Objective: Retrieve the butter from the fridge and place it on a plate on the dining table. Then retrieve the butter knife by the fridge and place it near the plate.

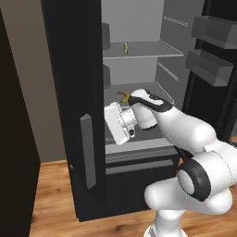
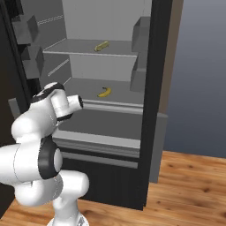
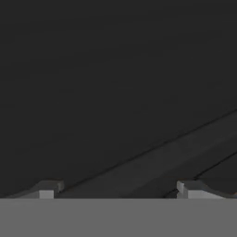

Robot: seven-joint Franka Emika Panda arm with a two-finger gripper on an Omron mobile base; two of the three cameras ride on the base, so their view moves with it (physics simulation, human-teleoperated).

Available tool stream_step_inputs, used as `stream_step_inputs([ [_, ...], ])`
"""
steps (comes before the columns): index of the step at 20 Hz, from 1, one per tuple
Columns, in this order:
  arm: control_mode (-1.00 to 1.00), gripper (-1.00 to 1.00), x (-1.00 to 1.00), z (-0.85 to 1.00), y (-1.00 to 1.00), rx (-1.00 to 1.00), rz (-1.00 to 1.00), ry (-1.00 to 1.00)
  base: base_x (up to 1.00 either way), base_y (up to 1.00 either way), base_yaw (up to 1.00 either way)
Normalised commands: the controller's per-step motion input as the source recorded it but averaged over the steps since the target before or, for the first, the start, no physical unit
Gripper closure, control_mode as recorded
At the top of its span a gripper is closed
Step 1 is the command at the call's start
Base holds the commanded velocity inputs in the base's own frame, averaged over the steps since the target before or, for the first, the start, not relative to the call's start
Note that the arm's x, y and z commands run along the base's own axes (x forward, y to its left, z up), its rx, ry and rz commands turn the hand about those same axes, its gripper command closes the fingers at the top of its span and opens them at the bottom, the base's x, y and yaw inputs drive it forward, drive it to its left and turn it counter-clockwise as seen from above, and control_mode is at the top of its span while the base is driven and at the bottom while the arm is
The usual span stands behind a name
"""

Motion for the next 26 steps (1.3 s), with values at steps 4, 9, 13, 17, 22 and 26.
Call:
stream_step_inputs([
  [4,-1.0,-1.0,-0.27,0.0,0.87,0.0,0.19,0.06,0.0,0.0,0.0],
  [9,-1.0,-1.0,-0.53,0.0,0.98,-0.03,0.06,0.0,0.0,0.0,0.0],
  [13,-1.0,-1.0,-0.3,0.0,0.9,0.0,0.0,-0.02,0.0,0.0,0.0],
  [17,-1.0,-1.0,-0.05,0.0,0.43,0.0,0.0,0.0,0.0,0.0,0.0],
  [22,-1.0,-1.0,-0.01,0.0,-0.26,-0.15,0.0,0.0,0.0,0.0,0.0],
  [26,-1.0,-1.0,0.0,0.0,-0.97,-0.37,-0.06,0.1,0.0,0.0,0.0],
])
